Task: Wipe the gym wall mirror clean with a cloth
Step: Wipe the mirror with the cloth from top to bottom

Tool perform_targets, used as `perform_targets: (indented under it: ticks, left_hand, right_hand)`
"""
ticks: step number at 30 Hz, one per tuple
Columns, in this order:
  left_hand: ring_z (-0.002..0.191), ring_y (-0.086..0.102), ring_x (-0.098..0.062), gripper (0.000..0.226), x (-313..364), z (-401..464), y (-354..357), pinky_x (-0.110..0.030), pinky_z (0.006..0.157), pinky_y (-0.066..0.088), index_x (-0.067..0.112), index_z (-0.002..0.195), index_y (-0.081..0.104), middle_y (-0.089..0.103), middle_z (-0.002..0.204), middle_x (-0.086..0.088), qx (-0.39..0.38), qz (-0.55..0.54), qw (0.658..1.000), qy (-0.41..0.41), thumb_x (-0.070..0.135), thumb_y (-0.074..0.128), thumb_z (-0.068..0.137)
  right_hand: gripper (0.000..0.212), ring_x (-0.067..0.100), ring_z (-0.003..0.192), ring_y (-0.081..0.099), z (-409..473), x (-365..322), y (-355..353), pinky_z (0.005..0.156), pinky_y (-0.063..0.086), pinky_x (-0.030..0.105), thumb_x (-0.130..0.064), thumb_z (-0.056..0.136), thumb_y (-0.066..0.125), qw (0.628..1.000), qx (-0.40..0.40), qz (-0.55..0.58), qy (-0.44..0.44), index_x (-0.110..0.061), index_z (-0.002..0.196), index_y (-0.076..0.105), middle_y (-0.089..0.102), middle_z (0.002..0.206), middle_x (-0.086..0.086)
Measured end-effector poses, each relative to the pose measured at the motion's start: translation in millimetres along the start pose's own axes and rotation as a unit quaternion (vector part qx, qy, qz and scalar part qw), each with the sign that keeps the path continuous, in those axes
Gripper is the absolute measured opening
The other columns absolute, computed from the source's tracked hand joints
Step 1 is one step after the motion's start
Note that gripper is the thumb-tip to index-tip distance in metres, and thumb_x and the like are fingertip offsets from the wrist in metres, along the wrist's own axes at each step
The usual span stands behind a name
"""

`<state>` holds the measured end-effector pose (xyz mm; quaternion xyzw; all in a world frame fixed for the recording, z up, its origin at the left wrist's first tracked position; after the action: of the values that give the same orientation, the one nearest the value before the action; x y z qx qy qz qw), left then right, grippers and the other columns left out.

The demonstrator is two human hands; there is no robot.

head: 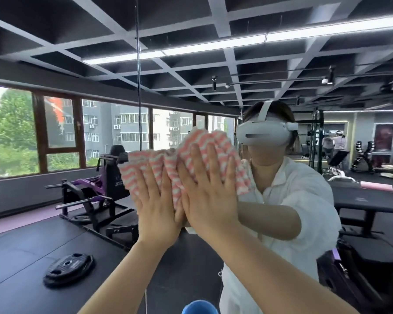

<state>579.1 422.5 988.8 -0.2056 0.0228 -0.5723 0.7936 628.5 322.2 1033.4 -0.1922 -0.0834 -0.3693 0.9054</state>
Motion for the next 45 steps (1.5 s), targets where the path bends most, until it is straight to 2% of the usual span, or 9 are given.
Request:
perform_targets:
  ticks: [3,8,13,16,22,26,32,37,45]
  left_hand:
    - [0.143,-0.025,-0.024,0.076,-7,-24,9,-0.059,0.107,-0.007,0.029,0.148,-0.022,-0.009,0.156,-0.017,-0.007,0.013,1.0,-0.025,0.052,0.025,0.092]
    - [0.138,0.006,-0.045,0.066,6,-36,11,-0.065,0.106,0.001,0.007,0.146,0.016,0.016,0.148,-0.036,0.021,0.074,0.996,-0.033,0.039,0.029,0.091]
    - [0.134,0.008,-0.049,0.062,46,-30,11,-0.057,0.106,-0.002,0.012,0.148,0.013,0.013,0.147,-0.035,0.04,0.074,0.996,0.004,0.049,0.017,0.098]
    - [0.136,0.007,-0.05,0.061,82,-21,15,-0.057,0.107,-0.001,0.019,0.148,0.007,0.007,0.149,-0.032,0.036,0.047,0.998,0.027,0.054,0.008,0.098]
    - [0.138,0.004,-0.05,0.061,176,0,25,-0.057,0.11,-0.003,0.023,0.148,0.008,0.003,0.152,-0.028,0.054,0.028,0.994,0.093,0.056,0.009,0.097]
    - [0.143,-0.012,-0.041,0.063,243,5,32,-0.052,0.113,-0.013,0.031,0.151,-0.001,-0.021,0.156,-0.017,0.07,0.013,0.987,0.141,0.057,0.015,0.096]
    - [0.142,-0.02,-0.039,0.063,333,-5,48,-0.049,0.112,-0.016,0.029,0.149,0.016,-0.011,0.157,-0.015,0.062,-0.002,0.977,0.204,0.055,0.026,0.093]
    - [0.142,-0.019,-0.04,0.065,382,-27,59,-0.05,0.113,-0.01,0.028,0.147,0.023,0.011,0.156,-0.014,0.034,0.007,0.964,0.264,0.053,0.032,0.088]
    - [0.143,0.001,-0.035,0.062,383,-73,73,-0.048,0.115,-0.004,0.031,0.146,0.029,0.017,0.155,-0.01,-0.014,0.027,0.938,0.345,0.05,0.036,0.087]
  right_hand:
    - [0.062,0.034,0.145,0.01,-14,-9,4,0.117,-0.008,0.052,-0.044,0.09,0.024,0.999,-0.014,-0.012,-0.038,-0.022,0.147,0.036,0.023,0.157,0.005]
    - [0.06,0.03,0.144,0.014,-31,5,3,0.118,-0.004,0.05,-0.04,0.092,0.027,0.995,-0.014,-0.038,-0.09,-0.018,0.147,0.036,0.017,0.155,0.002]
    - [0.061,0.031,0.143,0.018,-40,43,-8,0.118,0.001,0.05,-0.04,0.089,0.029,0.997,-0.011,-0.039,-0.068,-0.018,0.146,0.036,0.028,0.155,0.002]
    - [0.061,0.033,0.142,0.02,-48,79,-20,0.117,0.004,0.05,-0.041,0.09,0.03,0.998,-0.003,-0.051,-0.042,-0.017,0.146,0.033,0.032,0.154,0.006]
    - [0.062,0.034,0.146,0.01,-69,171,-51,0.117,0.0,0.05,-0.041,0.094,0.028,0.995,0.015,-0.094,0.024,-0.016,0.149,0.018,0.012,0.158,0.008]
    - [0.067,0.032,0.147,-0.009,-94,235,-67,0.117,-0.007,0.053,-0.042,0.098,0.021,0.988,0.018,-0.132,0.075,-0.017,0.153,-0.006,-0.01,0.161,0.007]
    - [0.064,0.034,0.147,-0.004,-142,308,-87,0.115,-0.008,0.054,-0.046,0.1,0.0,0.974,-0.009,-0.149,0.17,-0.007,0.148,0.016,0.008,0.158,0.014]
    - [0.066,0.043,0.142,0.01,-186,336,-95,0.115,0.001,0.054,-0.047,0.101,0.0,0.966,0.008,-0.104,0.237,-0.003,0.146,0.019,0.013,0.155,0.021]
    - [0.066,0.051,0.138,0.011,-259,318,-75,0.106,0.018,0.07,-0.048,0.102,0.008,0.938,-0.033,-0.058,0.34,0.004,0.139,0.025,0.015,0.15,0.03]
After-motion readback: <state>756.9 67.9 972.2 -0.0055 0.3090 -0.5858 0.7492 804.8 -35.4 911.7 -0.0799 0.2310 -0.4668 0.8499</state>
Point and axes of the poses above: each hand's wrist, its own z-axis towards the middle knuckle, its own y-axis out of the palm, x = y × z, the point moved 5 cm from there along z, towards the middle knuckle
